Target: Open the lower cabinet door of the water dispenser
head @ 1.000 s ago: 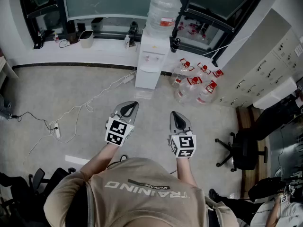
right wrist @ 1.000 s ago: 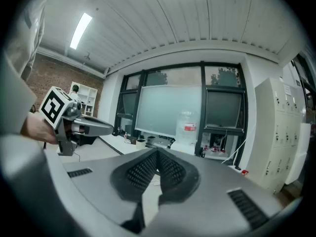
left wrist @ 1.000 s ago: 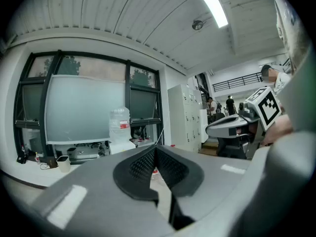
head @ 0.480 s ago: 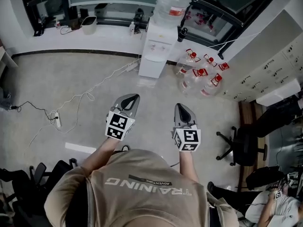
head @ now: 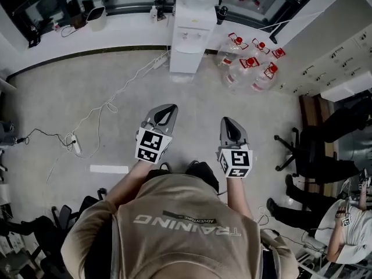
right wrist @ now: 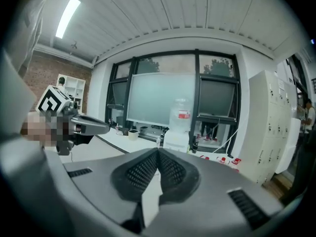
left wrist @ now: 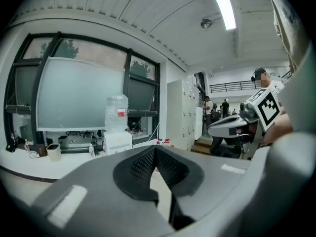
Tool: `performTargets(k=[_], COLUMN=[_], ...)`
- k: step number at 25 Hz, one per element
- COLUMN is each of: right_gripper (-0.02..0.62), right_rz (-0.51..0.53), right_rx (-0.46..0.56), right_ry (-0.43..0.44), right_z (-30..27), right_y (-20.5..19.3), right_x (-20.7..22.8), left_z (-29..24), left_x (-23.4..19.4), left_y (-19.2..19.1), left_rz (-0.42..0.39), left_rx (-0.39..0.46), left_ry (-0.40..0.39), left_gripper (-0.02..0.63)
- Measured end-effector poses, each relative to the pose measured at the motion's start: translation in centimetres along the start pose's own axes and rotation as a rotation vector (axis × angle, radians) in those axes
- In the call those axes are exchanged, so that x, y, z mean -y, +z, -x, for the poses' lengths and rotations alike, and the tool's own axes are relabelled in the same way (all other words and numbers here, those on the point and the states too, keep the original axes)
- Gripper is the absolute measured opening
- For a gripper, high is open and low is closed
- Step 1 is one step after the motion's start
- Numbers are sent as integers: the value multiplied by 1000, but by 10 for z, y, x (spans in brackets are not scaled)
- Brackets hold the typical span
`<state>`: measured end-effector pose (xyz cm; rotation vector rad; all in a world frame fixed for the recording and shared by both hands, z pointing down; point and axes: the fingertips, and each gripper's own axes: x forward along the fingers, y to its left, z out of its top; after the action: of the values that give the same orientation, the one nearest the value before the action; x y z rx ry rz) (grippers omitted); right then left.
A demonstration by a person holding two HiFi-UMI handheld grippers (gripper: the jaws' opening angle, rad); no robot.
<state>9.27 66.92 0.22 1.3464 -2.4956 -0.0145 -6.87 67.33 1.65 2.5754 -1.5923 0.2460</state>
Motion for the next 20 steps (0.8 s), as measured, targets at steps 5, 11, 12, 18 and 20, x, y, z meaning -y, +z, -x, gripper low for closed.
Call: performTargets(k=[5,11,12,18,20], right_gripper=[9,8,8,8,9], right_rz=[-13,-41,-46,-78,-89], right_rx=[0,27,32,29,34], right_ry=[13,17,18,42,62], right_z=[-18,-47,-52,-76,-86], right_y=[-1,-8,-10,-30,-32], right_x=[23,76,87,152,170], left_z=[-28,-80,-89,-154,-172], left_x=[1,1,2,9,12], left_y=[-6,16,20,27,32], left_rz=[19,-21,-31,-46,-46], left_rx=[-43,-43,-45,-68,-64], left_ry=[-3,15,21,69,86], left_gripper=[0,0,1,1,0])
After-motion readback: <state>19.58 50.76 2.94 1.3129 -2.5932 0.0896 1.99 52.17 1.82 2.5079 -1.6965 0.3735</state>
